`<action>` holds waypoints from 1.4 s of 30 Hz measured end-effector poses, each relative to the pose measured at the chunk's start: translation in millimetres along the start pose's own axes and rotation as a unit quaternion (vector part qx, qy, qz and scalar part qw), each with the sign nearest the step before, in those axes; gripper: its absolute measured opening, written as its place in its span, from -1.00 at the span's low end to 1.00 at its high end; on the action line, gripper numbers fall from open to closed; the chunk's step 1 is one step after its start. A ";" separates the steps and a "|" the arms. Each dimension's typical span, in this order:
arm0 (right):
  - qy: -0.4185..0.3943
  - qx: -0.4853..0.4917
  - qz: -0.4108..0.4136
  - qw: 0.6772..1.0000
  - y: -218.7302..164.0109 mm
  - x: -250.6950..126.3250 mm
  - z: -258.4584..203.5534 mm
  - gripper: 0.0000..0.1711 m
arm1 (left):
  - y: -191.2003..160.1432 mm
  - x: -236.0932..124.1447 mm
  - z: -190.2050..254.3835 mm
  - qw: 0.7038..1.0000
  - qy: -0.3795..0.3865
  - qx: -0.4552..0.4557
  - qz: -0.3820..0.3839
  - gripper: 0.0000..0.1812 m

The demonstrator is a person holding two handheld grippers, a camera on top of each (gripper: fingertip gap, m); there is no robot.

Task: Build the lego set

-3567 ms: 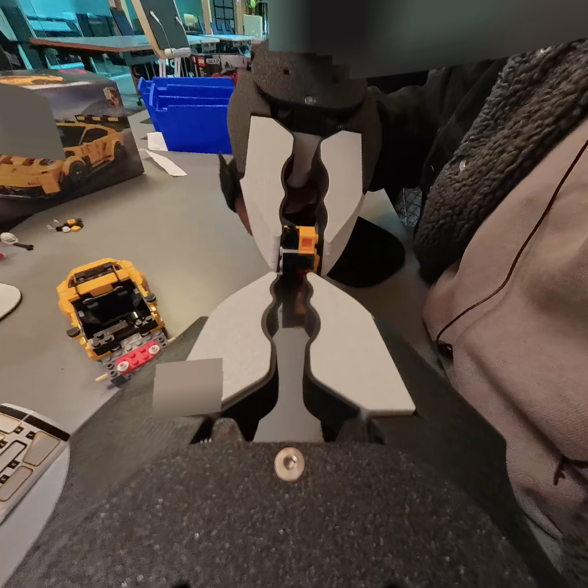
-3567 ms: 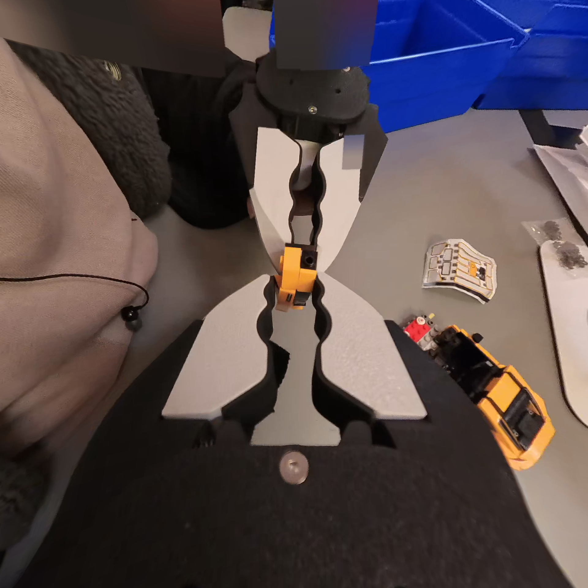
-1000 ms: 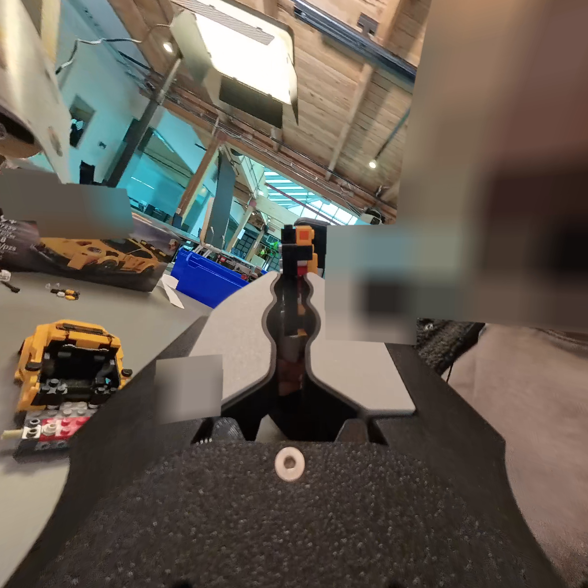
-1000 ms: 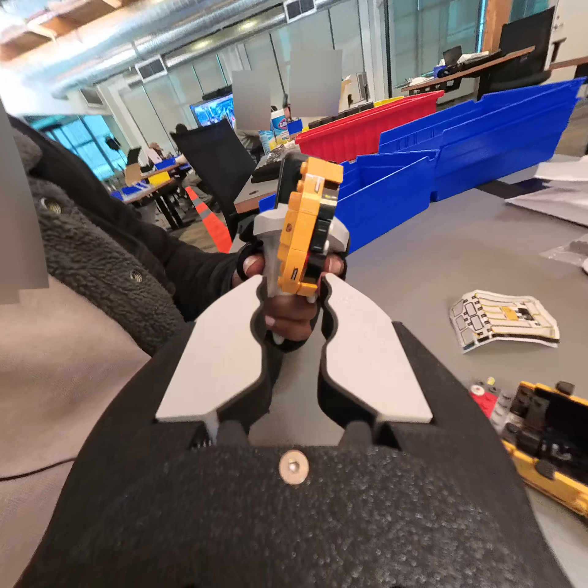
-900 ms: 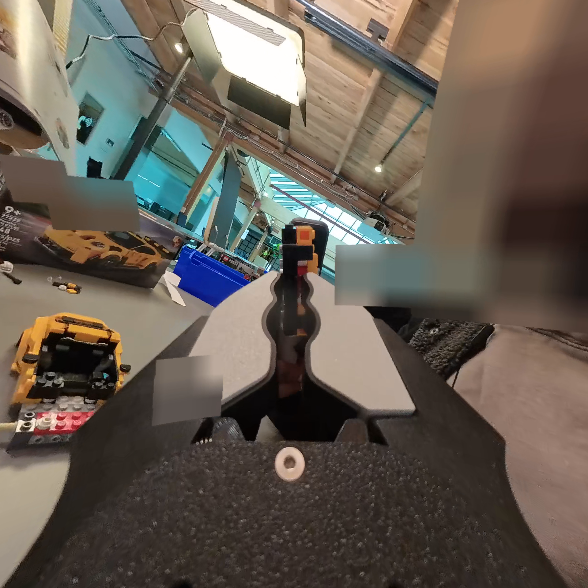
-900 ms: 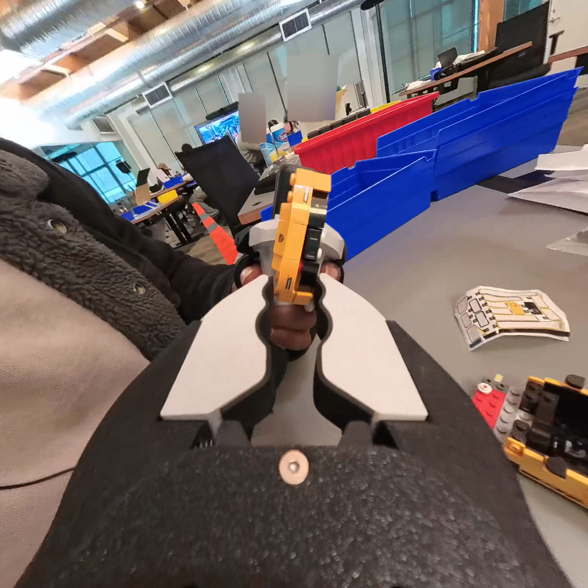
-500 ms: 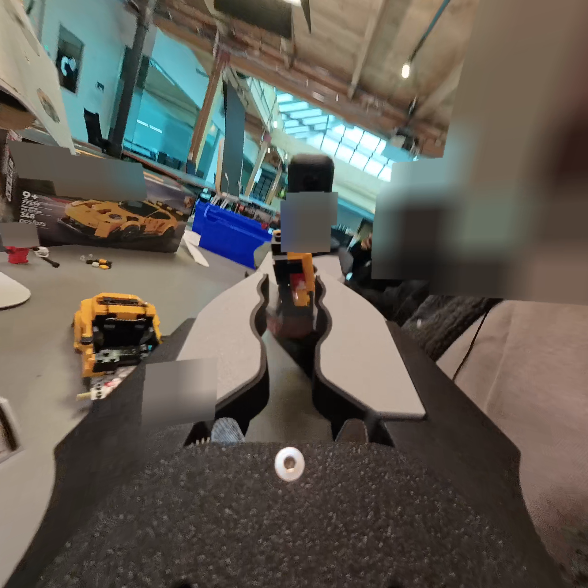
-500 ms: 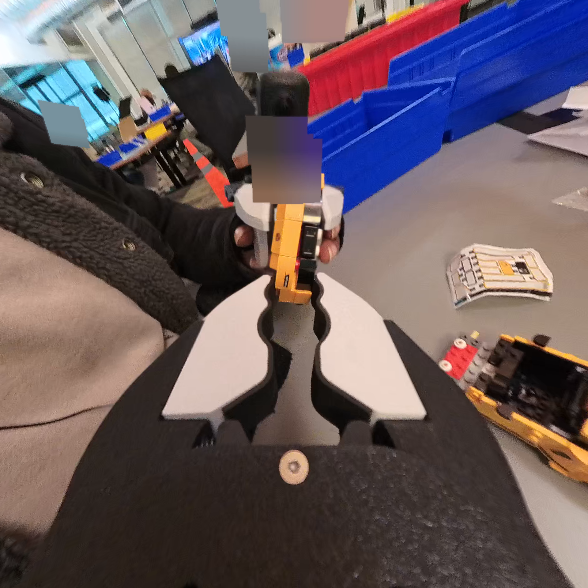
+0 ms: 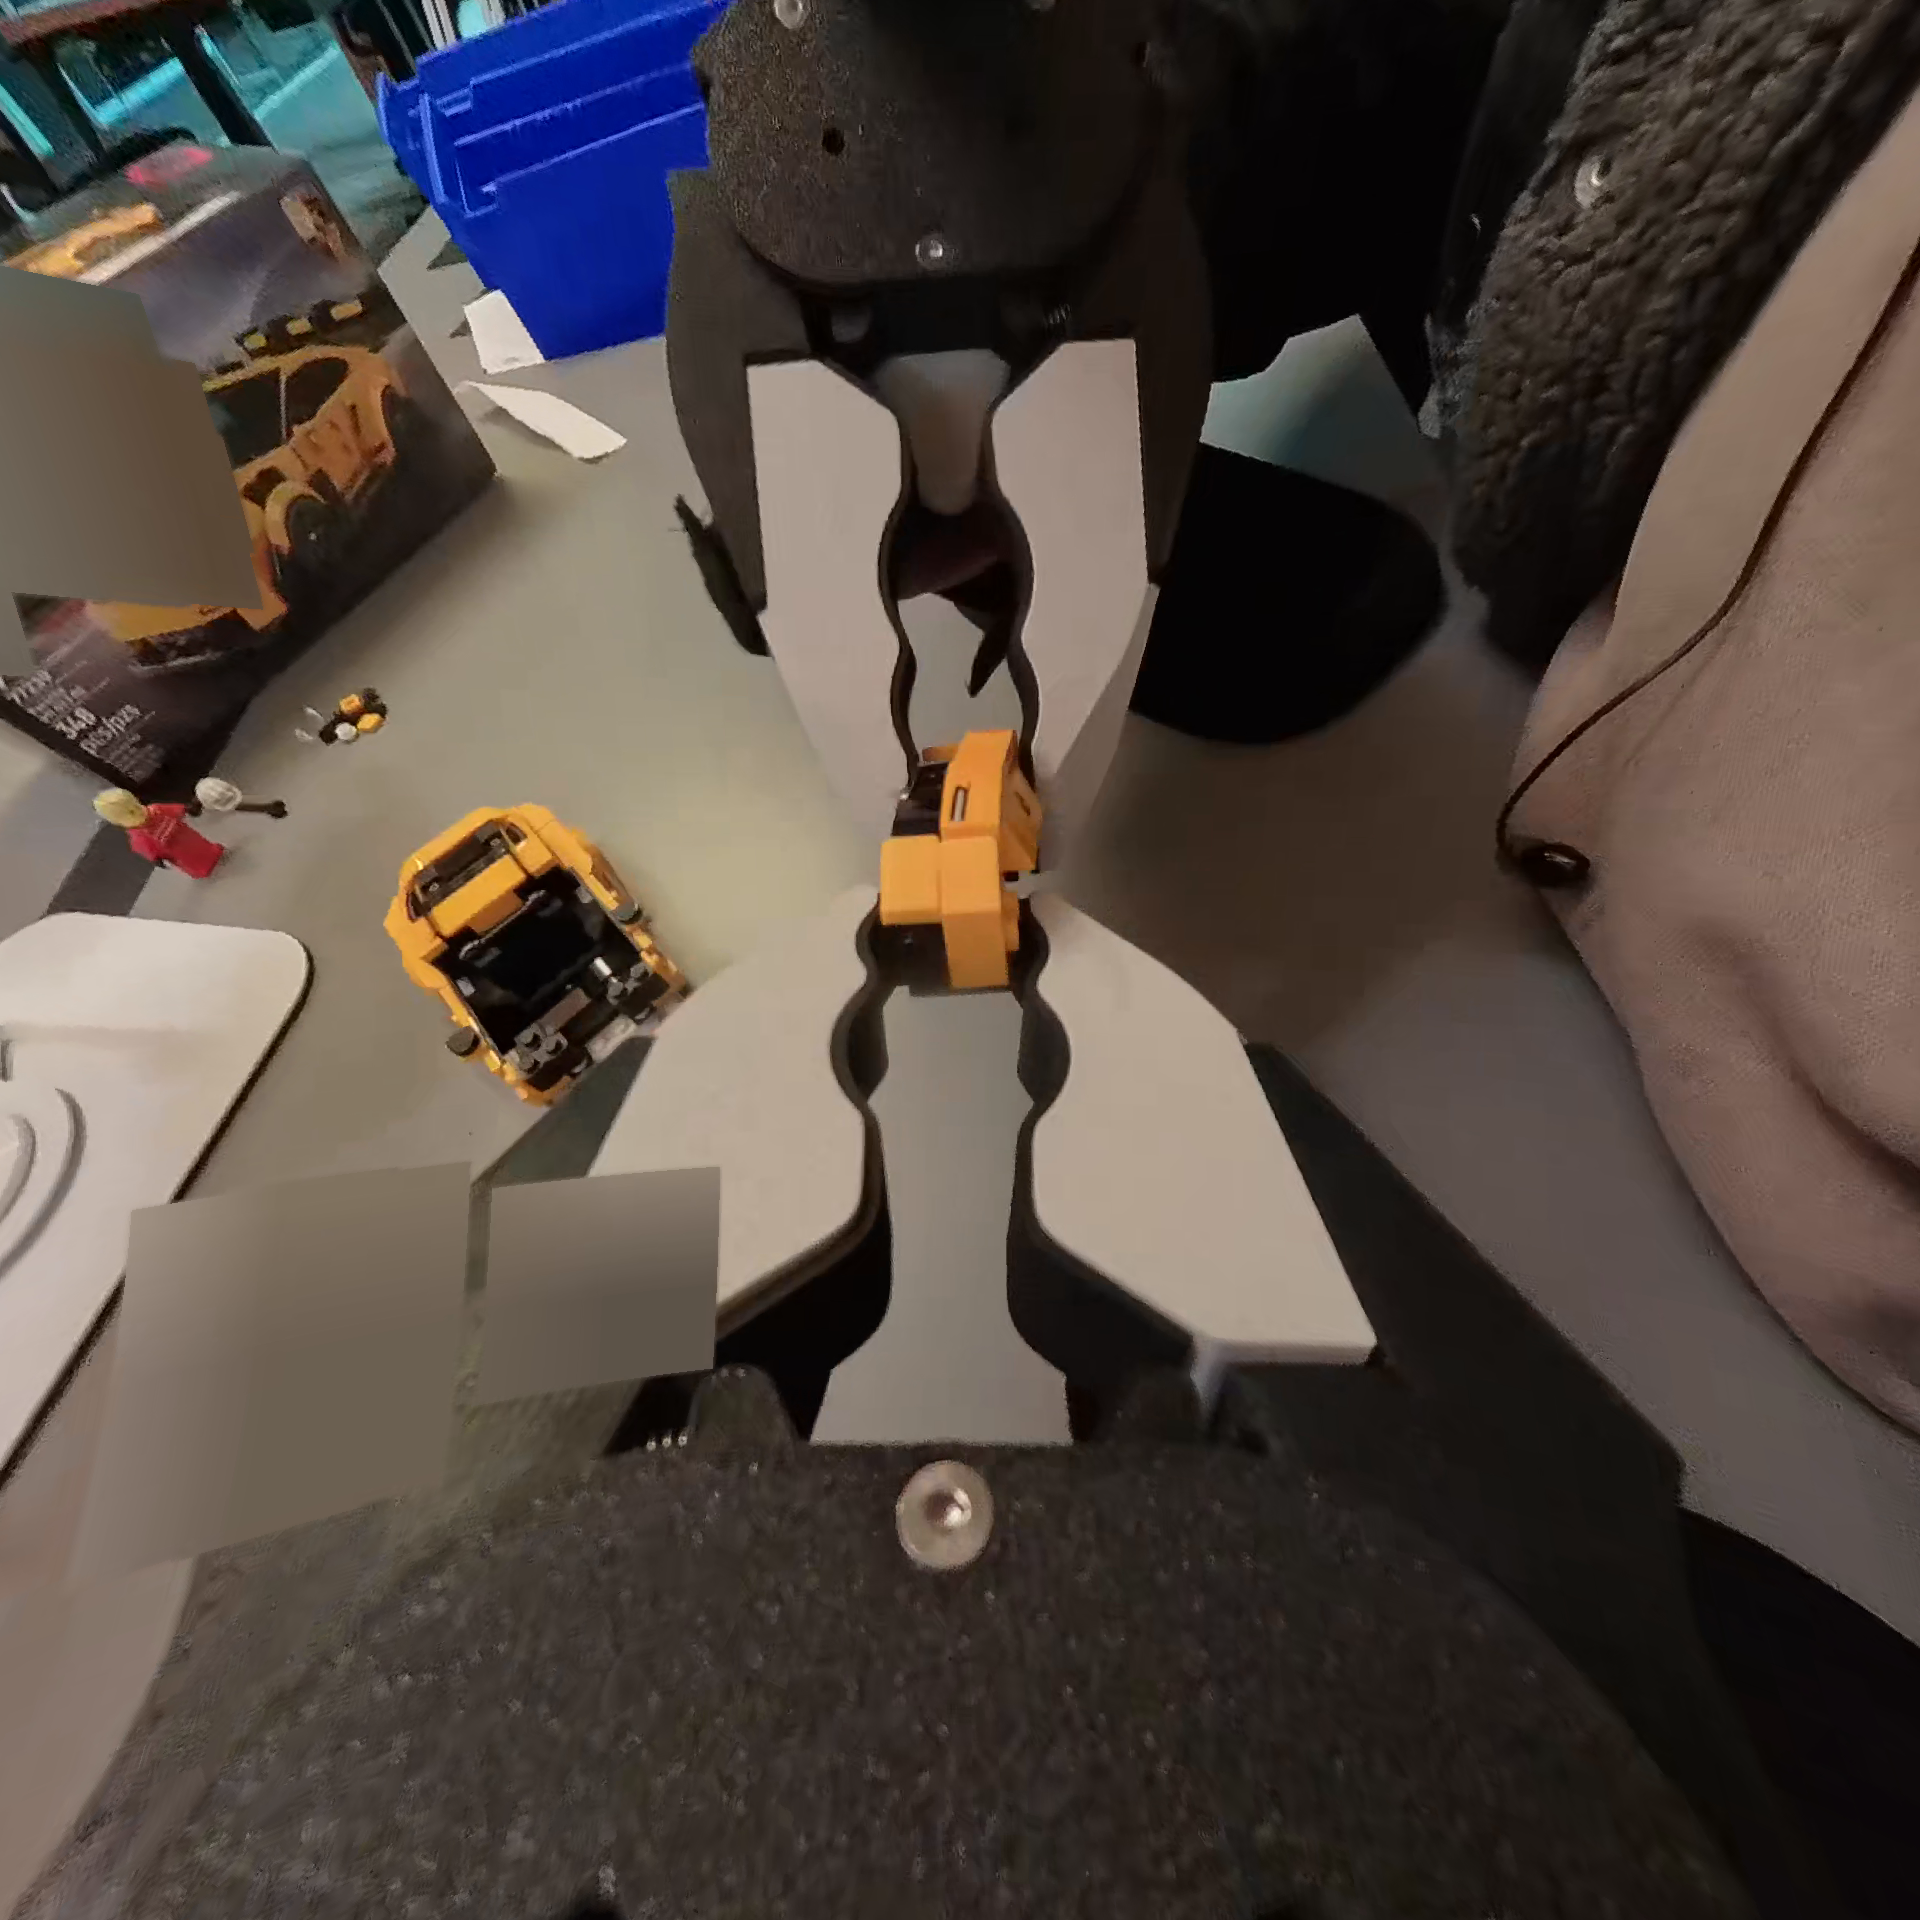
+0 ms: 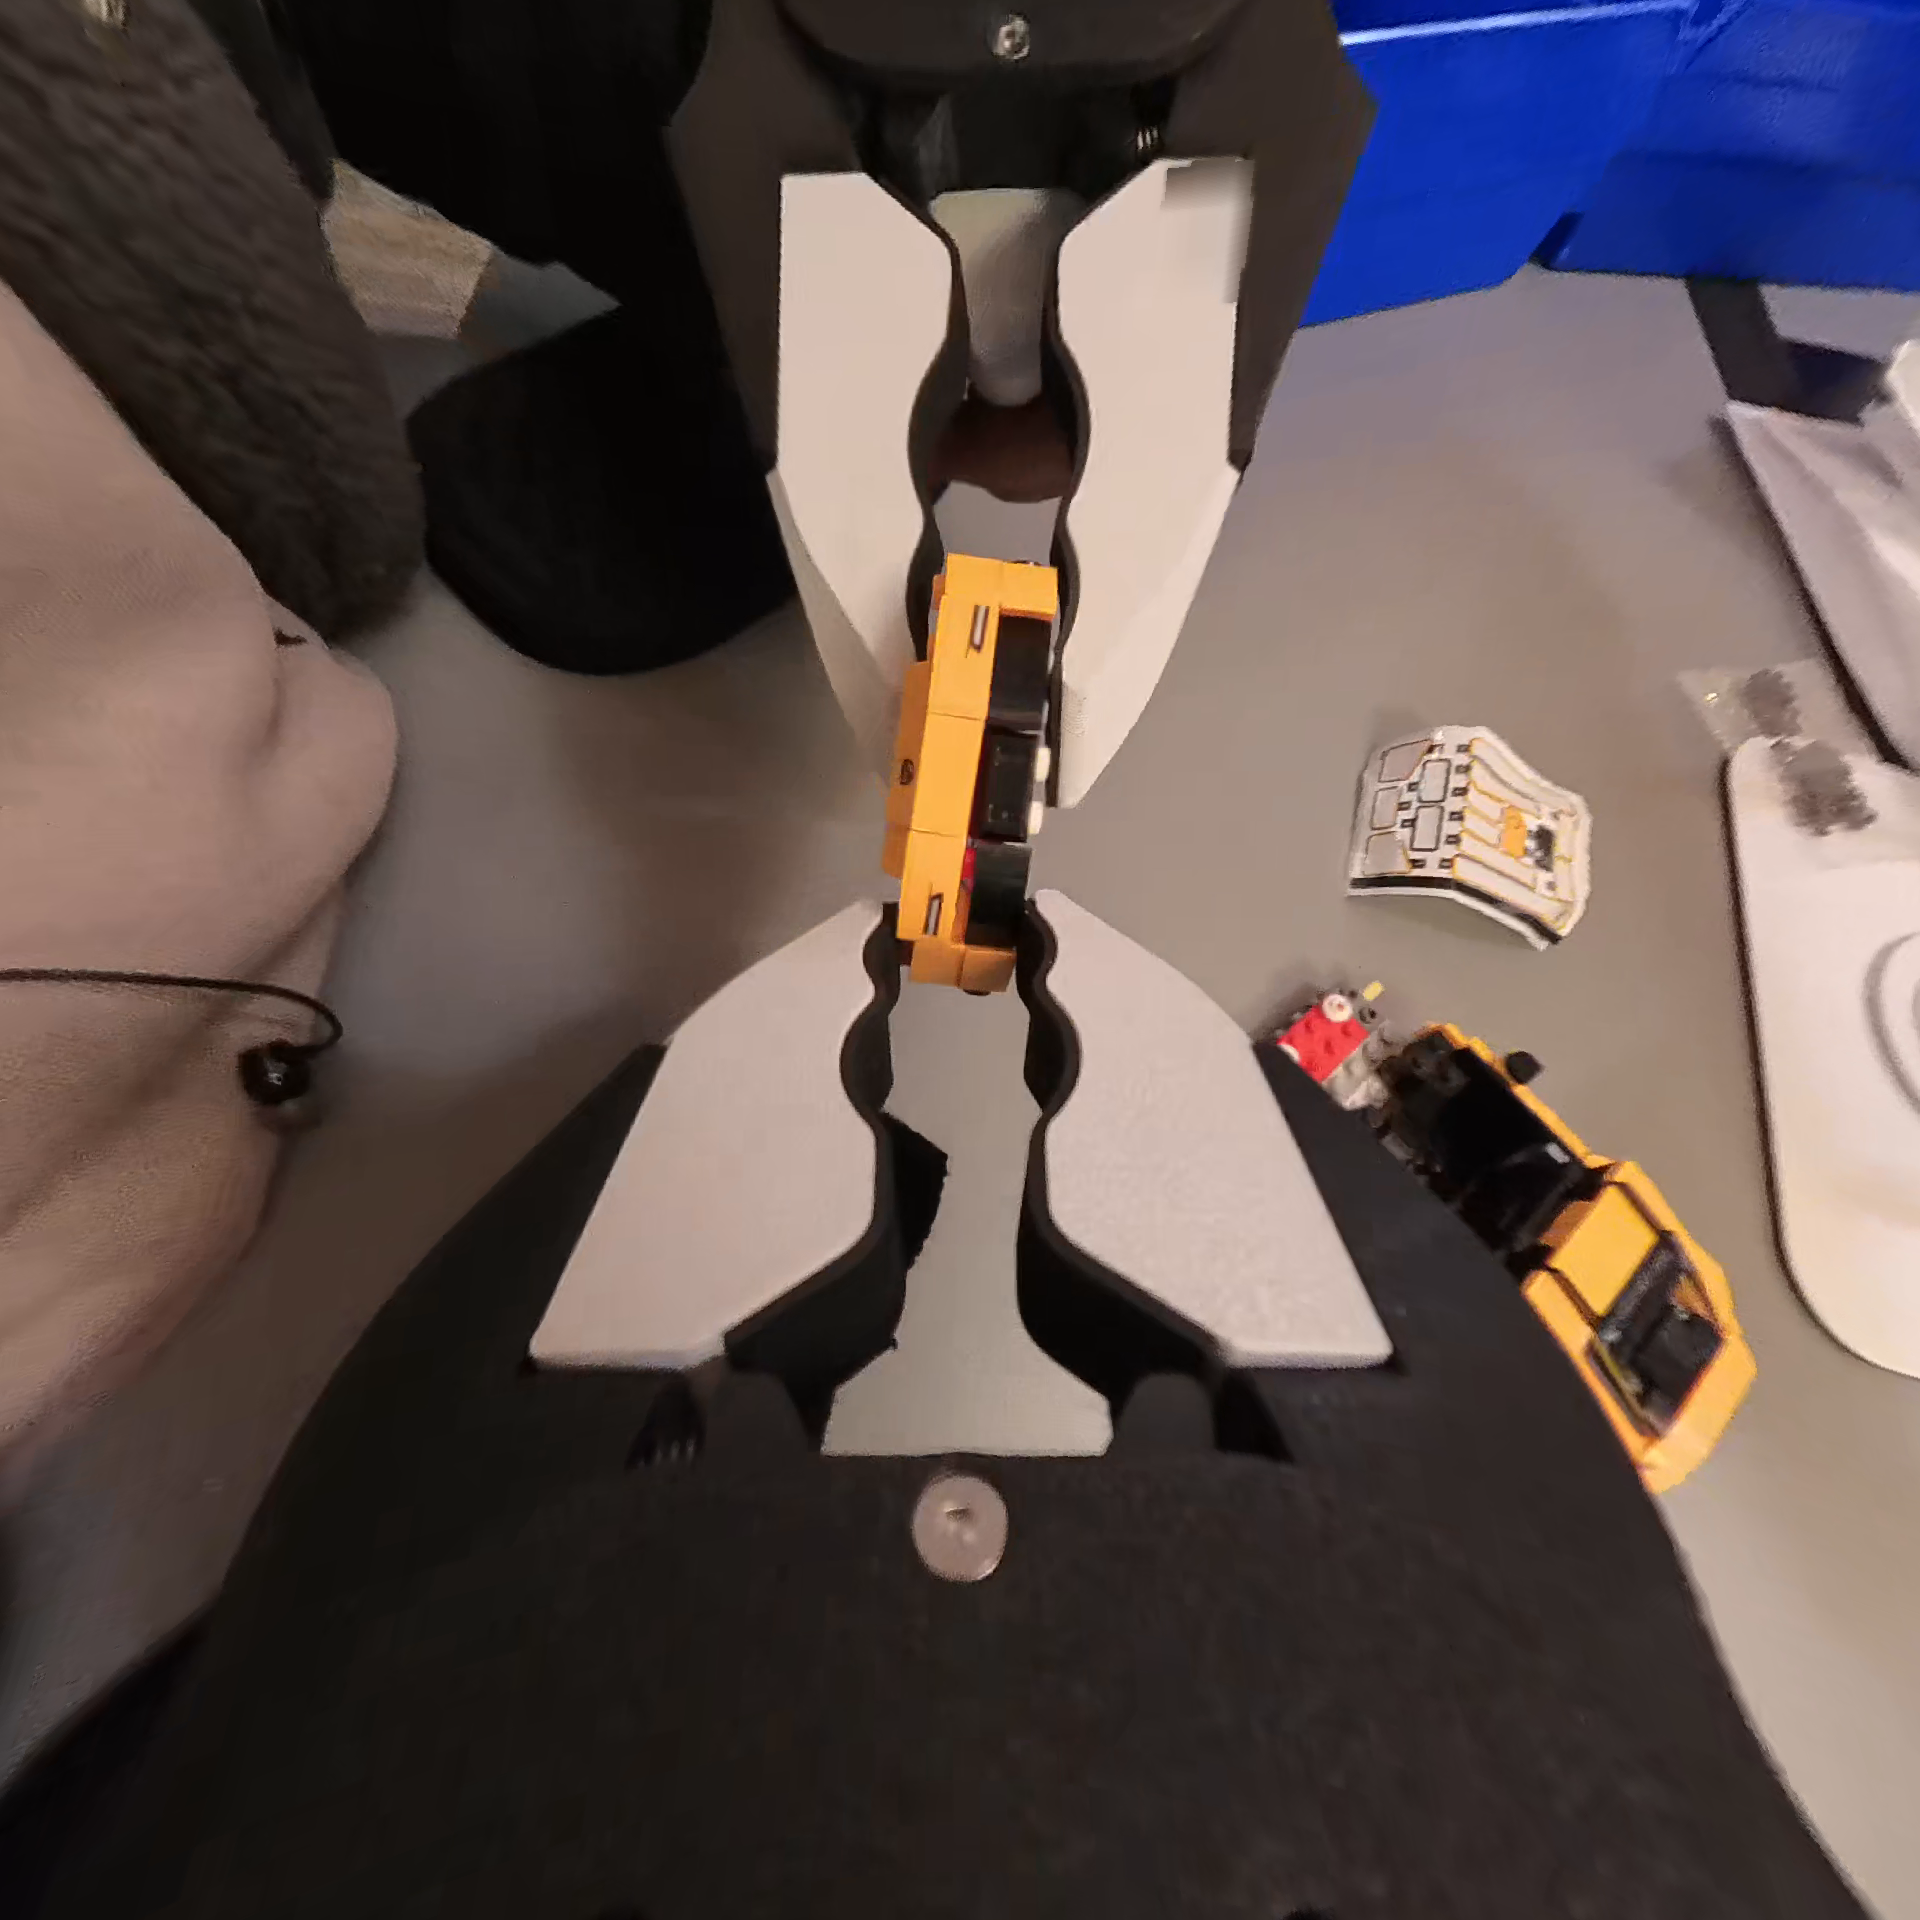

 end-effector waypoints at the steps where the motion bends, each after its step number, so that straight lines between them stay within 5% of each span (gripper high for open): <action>1: -0.014 -0.018 0.008 1.000 0.1 -1.0 -1.5 -0.75 | 0.0 0.4 1.5 1.000 0.009 0.015 0.003 -0.77; 7: -0.078 -0.076 0.084 0.991 7.7 -13.2 -7.8 -0.75 | 3.1 -2.3 10.3 0.991 0.066 0.099 0.064 -0.77; 17: -0.086 -0.059 0.167 0.981 16.4 -15.4 -11.4 -0.57 | 1.5 -2.8 12.6 0.982 0.085 0.106 0.130 -0.77; 24: -0.071 -0.043 0.166 0.983 18.1 -11.1 -8.1 -0.72 | -0.6 -1.7 12.3 0.983 0.073 0.081 0.145 -0.77; 42: -0.040 -0.005 0.143 0.989 12.5 -7.1 -8.0 -0.73 | -7.9 2.5 13.4 0.989 0.052 0.021 0.139 -0.77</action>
Point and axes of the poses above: each gripper's, where its closed fingertips meet, x out along the fingers, y out of its top, z = x × y across the jaws, the point moved 7 cm from there along -x, back along the fingers, and after that the axes turned 10 degrees about -y, right-handed, at the moved point
